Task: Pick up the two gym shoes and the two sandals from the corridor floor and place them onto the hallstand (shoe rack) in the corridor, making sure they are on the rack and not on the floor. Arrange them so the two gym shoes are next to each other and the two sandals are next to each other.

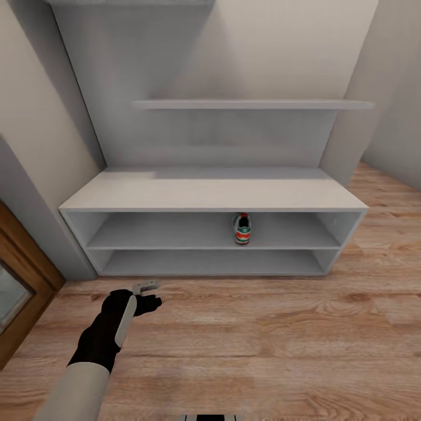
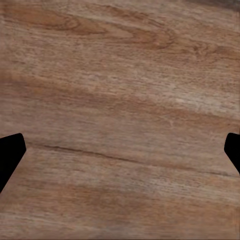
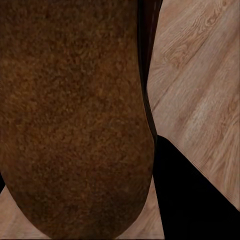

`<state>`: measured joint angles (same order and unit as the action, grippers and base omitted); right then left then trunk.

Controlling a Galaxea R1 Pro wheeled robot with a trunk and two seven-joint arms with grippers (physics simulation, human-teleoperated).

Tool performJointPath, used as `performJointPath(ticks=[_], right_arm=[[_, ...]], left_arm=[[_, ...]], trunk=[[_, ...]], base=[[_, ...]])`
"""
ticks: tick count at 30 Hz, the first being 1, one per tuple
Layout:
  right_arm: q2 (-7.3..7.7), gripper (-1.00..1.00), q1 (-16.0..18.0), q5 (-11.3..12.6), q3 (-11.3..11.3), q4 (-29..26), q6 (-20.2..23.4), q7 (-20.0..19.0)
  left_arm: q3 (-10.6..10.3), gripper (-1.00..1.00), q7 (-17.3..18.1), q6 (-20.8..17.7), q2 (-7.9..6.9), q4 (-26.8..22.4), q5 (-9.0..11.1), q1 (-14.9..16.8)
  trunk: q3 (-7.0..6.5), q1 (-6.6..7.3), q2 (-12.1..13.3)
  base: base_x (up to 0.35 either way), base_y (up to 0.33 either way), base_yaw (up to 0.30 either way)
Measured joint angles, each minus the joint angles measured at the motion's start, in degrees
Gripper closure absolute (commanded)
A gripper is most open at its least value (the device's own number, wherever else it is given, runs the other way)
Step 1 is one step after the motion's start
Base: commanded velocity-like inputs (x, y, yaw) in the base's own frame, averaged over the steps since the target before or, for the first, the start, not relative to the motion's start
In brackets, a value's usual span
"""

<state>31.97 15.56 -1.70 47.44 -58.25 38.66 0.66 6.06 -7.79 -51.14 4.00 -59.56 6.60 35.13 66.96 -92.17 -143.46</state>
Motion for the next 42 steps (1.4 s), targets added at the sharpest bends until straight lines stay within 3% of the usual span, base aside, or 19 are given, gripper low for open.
performJointPath(ticks=[24, 28, 31, 42], right_arm=[[-0.06, 1.0, 0.0, 0.0, 0.0, 0.0, 0.0, 0.0], [-0.05, 1.0, 0.0, 0.0, 0.0, 0.0, 0.0, -0.1], [-0.16, 1.0, 0.0, -0.1, -0.1, 0.0, 0.0, -0.2], [-0.34, 1.0, 0.0, 0.1, -0.4, 0.2, 0.0, -0.4]], left_arm=[[-0.1, -1.0, 0.0, 0.6, 0.0, -0.1, 0.0, 0.0], [-0.1, -1.0, 0.0, 2.3, 0.0, -0.1, 0.0, 0.0], [-0.2, -1.0, 0.1, 6.0, 0.04, -0.1, 0.1, 0.0], [-0.6, -1.0, 1.2, 14.0, -0.04, 0.4, 0.1, -0.1]], trunk=[[0.0, 0.01, 0.0], [0.0, 0.02, 0.0], [0.0, 0.02, 0.0], [0.0, 0.02, 0.0]], base=[[-0.16, 0.279, 0.0], [-0.028, 0.045, 0.0], [-0.006, 0.009, 0.0], [-0.001, 0.001, 0.0]])
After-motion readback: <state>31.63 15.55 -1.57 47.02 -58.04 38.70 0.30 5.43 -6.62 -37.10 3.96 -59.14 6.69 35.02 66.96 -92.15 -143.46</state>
